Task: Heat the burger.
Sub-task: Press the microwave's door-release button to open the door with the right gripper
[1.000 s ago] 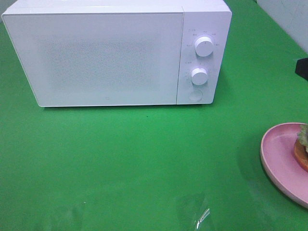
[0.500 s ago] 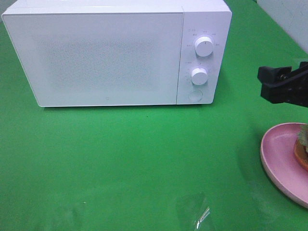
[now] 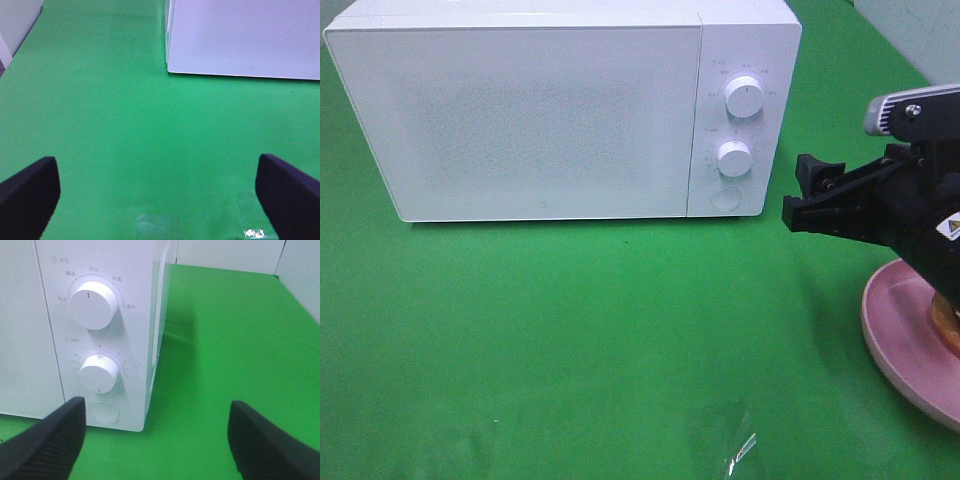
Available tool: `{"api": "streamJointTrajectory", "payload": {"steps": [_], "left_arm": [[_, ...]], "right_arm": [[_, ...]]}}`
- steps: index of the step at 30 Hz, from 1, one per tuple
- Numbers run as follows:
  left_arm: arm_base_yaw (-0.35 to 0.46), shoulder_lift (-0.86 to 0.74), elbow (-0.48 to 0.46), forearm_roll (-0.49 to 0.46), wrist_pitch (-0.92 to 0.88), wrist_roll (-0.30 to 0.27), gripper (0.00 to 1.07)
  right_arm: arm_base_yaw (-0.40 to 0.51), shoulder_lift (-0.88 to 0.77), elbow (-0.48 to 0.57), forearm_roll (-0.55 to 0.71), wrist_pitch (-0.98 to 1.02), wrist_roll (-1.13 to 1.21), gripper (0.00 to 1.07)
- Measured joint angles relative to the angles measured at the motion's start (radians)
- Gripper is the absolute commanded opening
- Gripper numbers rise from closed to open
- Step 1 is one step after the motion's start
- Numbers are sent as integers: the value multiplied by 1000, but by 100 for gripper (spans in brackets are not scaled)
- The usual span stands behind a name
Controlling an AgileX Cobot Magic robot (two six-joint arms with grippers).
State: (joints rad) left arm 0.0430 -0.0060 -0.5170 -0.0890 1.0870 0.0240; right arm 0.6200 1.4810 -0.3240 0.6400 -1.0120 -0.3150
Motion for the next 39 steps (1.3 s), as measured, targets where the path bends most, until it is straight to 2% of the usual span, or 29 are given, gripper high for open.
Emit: {"api": "streamJointTrajectory", "payload": {"steps": [2,3,7,12,17,24,28,30,35,36,37,39], "left_arm": [[0,0,0,0,0,0,98],[0,0,0,0,0,0,98],[0,0,0,0,0,0,98],[0,0,0,0,0,0,98],[0,0,0,0,0,0,98],[0,0,0,0,0,0,98],[0,0,0,0,0,0,98],[0,0,0,0,0,0,98],[0,0,0,0,0,0,98],[0,0,0,0,0,0,98],[0,0,0,0,0,0,98],[0,0,0,0,0,0,98]], "right_arm": [[19,8,0,18,-18,0,75],[64,31,-1,60,-61,0,75],[136,69,-1,118,-122,0,75],[199,115,-1,148,-146,5,75],[212,159,-2,148,-158,44,75],[212,203,-1,148,-176,226,70],[212,204,-1,148,-186,315,65],[212,204,-1,148,-192,482,56],[212,204,-1,148,-192,698,47],[212,204,-1,148,-192,763,41],[212,204,-1,148,-192,763,41],[212,204,-1,148,-191,1015,28]]}}
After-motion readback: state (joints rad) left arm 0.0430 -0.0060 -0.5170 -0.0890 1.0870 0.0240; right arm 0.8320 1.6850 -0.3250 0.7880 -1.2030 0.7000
